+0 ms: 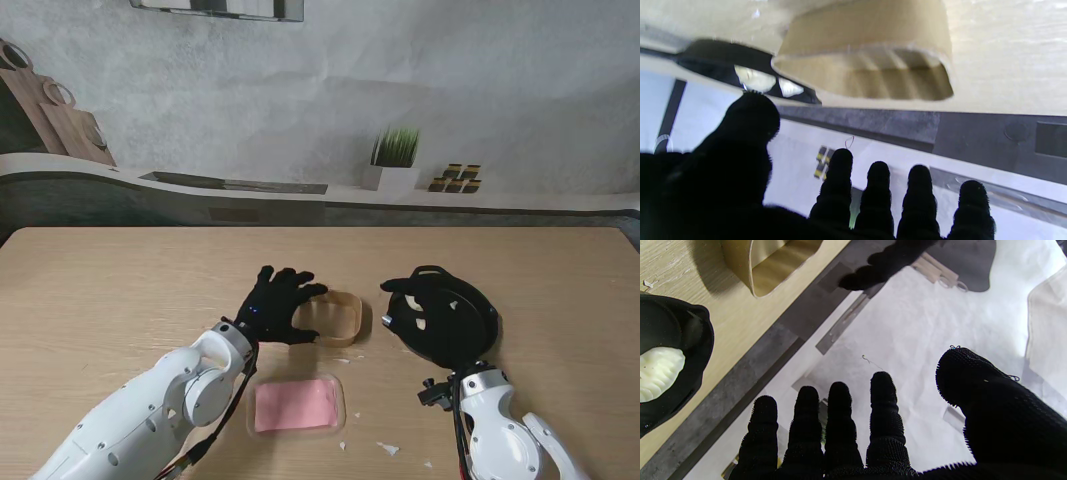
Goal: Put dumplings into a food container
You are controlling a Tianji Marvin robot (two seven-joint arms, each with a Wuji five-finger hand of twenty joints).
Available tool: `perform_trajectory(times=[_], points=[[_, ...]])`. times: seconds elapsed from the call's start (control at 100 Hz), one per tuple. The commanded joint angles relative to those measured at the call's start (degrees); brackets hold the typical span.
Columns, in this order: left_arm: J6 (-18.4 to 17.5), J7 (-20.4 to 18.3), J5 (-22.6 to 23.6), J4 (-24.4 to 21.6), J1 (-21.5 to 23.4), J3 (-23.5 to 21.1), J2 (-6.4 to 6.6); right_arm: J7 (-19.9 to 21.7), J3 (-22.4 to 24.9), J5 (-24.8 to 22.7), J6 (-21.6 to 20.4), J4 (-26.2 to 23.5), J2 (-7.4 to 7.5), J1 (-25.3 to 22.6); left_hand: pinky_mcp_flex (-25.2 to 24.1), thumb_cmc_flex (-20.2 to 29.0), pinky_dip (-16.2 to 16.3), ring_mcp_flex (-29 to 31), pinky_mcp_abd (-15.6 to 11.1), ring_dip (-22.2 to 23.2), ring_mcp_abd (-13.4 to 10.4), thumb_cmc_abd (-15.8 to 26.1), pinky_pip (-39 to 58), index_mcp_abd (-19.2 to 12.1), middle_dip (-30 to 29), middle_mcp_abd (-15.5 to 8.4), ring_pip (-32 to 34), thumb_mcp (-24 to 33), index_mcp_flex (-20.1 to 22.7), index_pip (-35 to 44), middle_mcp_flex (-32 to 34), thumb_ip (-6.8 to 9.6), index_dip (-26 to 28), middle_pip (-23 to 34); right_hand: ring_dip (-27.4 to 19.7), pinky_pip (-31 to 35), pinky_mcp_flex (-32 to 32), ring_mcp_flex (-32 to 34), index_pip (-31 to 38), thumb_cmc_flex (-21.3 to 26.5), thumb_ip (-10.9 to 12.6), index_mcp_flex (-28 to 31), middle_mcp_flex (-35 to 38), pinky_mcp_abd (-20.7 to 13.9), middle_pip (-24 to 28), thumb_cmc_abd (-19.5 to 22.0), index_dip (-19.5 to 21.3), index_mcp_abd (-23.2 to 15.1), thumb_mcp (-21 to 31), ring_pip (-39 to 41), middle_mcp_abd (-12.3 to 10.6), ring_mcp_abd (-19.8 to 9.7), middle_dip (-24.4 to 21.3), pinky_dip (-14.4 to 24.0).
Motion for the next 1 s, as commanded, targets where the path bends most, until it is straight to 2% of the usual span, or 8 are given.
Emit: perform_trajectory(times=[0.0,0.07,0.28,0.31,0.45,0.58,0.64,0.99], points=[[0.41,0.36,-1.34,-2.24,2.31,-1.23,0.09,1.09,-0.49,-0.19,0.32,-0.60,-0.30,-0.50,-1.65,-0.55,-1.89,-3.10,-2.06,-3.56,-2.29,3.72,-2.58,0.22,-1.61,1.35,-6.28,-4.21,-3.45,-2.02,-2.10,2.12,-0.89,-3.48,0.35,-0.11,0.16,0.55,-0.27,-0.37,1.05,0.13,0.24,-1.06,0.29,-0.57,0.40,-0.10,1.01,-0.03,-0.10,-0.65,0.10,0.03],[-0.23,1.19,-2.64,-4.69,5.80,-4.62,-0.06,1.18,-0.77,-0.33,0.55,-0.87,-0.26,-0.61,-2.89,0.16,-3.51,-3.98,-2.82,-3.24,-3.29,6.14,-3.50,-0.08,-0.95,-0.54,-9.14,-8.69,-4.76,-3.05,-2.36,2.63,-0.96,-4.54,0.35,-0.08,0.21,0.61,-0.31,-0.38,1.04,-0.14,0.19,-1.00,0.30,-0.63,0.40,-0.29,0.95,0.00,-0.04,-0.66,0.11,0.04],[-3.98,3.68,-13.75,-10.34,16.75,-14.73,-1.56,1.50,-1.46,-0.58,1.26,-1.46,-0.16,-0.88,-2.20,1.61,-3.47,-3.92,-2.21,-1.82,-2.20,9.87,-2.71,0.89,-0.29,-0.07,-8.87,-13.53,-3.99,-4.08,-2.33,2.83,-1.19,-4.71,0.36,-0.10,0.20,0.60,-0.17,-0.37,1.06,-0.49,0.09,-0.98,0.30,-0.65,0.46,-0.33,0.94,0.01,-0.02,-0.62,0.11,0.02],[-5.09,3.63,-15.17,-10.67,17.92,-16.04,-1.68,1.44,-1.55,-0.60,1.35,-1.45,-0.17,-0.87,-1.37,3.42,-3.11,-3.44,-2.12,-1.53,-1.94,10.81,-2.18,0.82,-0.31,-0.24,-8.06,-16.80,-3.12,-4.31,-2.26,3.31,-1.31,-4.48,0.37,-0.07,0.26,0.60,-0.10,-0.31,1.07,-0.42,0.14,-0.95,0.33,-0.73,0.49,-0.36,0.96,0.02,-0.02,-0.58,0.12,0.02],[-8.44,2.52,-17.53,-10.49,21.06,-20.68,-1.54,1.61,-1.85,-0.62,1.79,-1.48,-0.13,-0.82,1.78,2.33,-2.56,-1.91,-0.02,-1.75,-1.04,12.28,-0.88,1.22,-0.38,-0.29,-7.09,-18.74,-2.59,-4.70,-1.93,3.65,-1.56,-3.75,0.35,-0.10,0.15,0.47,-0.07,-0.33,1.08,-0.59,0.03,-1.02,0.31,-0.64,0.49,-0.27,0.92,-0.03,-0.10,-0.58,0.10,0.01],[-10.43,2.55,-24.99,-9.73,22.32,-22.09,-2.42,1.86,-2.05,-0.83,2.05,-1.83,-0.04,-0.99,3.62,3.60,-3.34,-1.17,2.75,-2.49,0.62,10.71,-1.22,2.16,-0.07,0.92,-6.10,-18.85,-1.23,-5.12,-1.58,4.49,-1.93,-1.85,0.37,-0.04,0.31,0.64,-0.04,-0.38,1.07,-0.61,0.11,-0.91,0.36,-0.66,0.49,-0.25,0.90,0.05,-0.02,-0.48,0.12,0.03],[-11.07,-0.09,-28.39,-10.30,22.94,-22.79,-2.27,2.09,-2.18,-1.02,2.19,-1.86,0.03,-0.95,3.67,3.97,-3.57,-1.15,2.89,-2.66,0.71,10.38,-1.38,1.83,-0.08,1.17,-6.03,-18.62,-1.44,-5.34,-1.61,4.58,-2.08,-1.50,0.36,-0.08,0.26,0.54,-0.06,-0.41,1.08,-0.66,0.05,-0.93,0.31,-0.65,0.48,-0.28,0.87,0.00,-0.01,-0.60,0.10,0.01],[-12.24,-0.55,-29.39,-10.03,23.43,-22.96,-2.26,2.71,-2.31,-1.76,3.66,-2.42,0.23,-1.29,4.21,4.08,-4.18,-0.50,3.39,-2.80,1.28,9.73,-1.46,2.96,0.07,1.82,-4.83,-17.67,-0.43,-4.72,-1.00,4.34,-2.14,0.29,0.34,-0.16,-0.25,-0.03,-0.14,0.44,1.11,-1.44,-0.58,-1.14,0.35,-1.44,0.43,0.22,1.00,-0.09,0.62,0.03,0.13,0.05]])
